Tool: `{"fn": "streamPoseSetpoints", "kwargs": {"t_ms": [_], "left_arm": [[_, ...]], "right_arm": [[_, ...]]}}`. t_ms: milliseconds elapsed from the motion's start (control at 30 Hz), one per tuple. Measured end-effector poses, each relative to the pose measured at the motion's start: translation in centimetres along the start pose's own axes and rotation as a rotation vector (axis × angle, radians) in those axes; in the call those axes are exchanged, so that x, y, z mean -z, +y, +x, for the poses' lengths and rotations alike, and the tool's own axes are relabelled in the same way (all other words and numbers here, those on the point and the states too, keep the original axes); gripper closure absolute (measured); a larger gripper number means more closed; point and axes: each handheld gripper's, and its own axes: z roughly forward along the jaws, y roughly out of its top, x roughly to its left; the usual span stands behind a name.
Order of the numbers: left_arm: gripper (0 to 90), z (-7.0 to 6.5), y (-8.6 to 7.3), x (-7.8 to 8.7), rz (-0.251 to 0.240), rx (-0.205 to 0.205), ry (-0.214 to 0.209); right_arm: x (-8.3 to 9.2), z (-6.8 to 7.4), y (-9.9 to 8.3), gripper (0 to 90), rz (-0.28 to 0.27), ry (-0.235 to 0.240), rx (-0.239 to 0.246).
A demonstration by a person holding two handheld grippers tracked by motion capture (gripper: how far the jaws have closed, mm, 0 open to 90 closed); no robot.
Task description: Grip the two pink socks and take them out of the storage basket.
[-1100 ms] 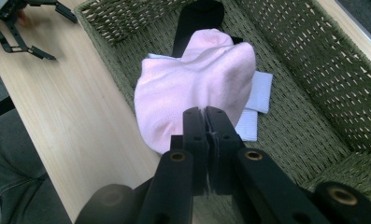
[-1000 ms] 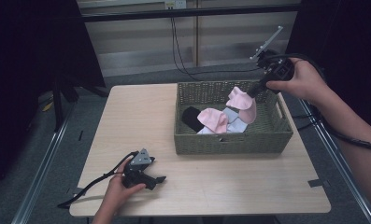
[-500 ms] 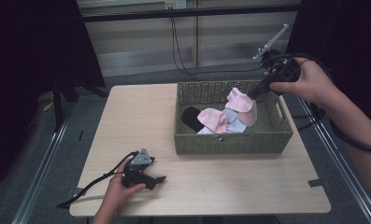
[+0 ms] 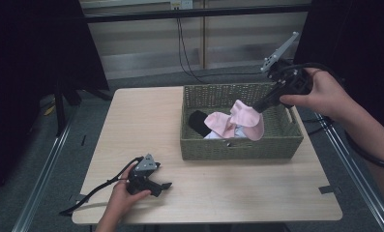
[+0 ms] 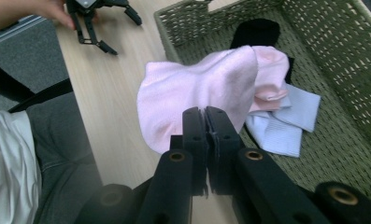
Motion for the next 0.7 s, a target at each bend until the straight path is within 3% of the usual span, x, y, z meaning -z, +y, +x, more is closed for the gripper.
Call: {"fn": "streamPoseSetpoints", "kwargs": {"t_ms": [300, 700], "left_arm": [[11.1, 0.0, 0.0, 0.0, 0.001, 0.001, 0.0], [11.1, 0.0, 0.0, 0.0, 0.001, 0.0, 0.0]], "right_arm": [[-0.7, 1.5, -0.4, 87.2, -0.015, 0.042, 0.035], [-3.6, 3.4, -1.3, 86.8, 0.017, 0.109, 0.08]]}}
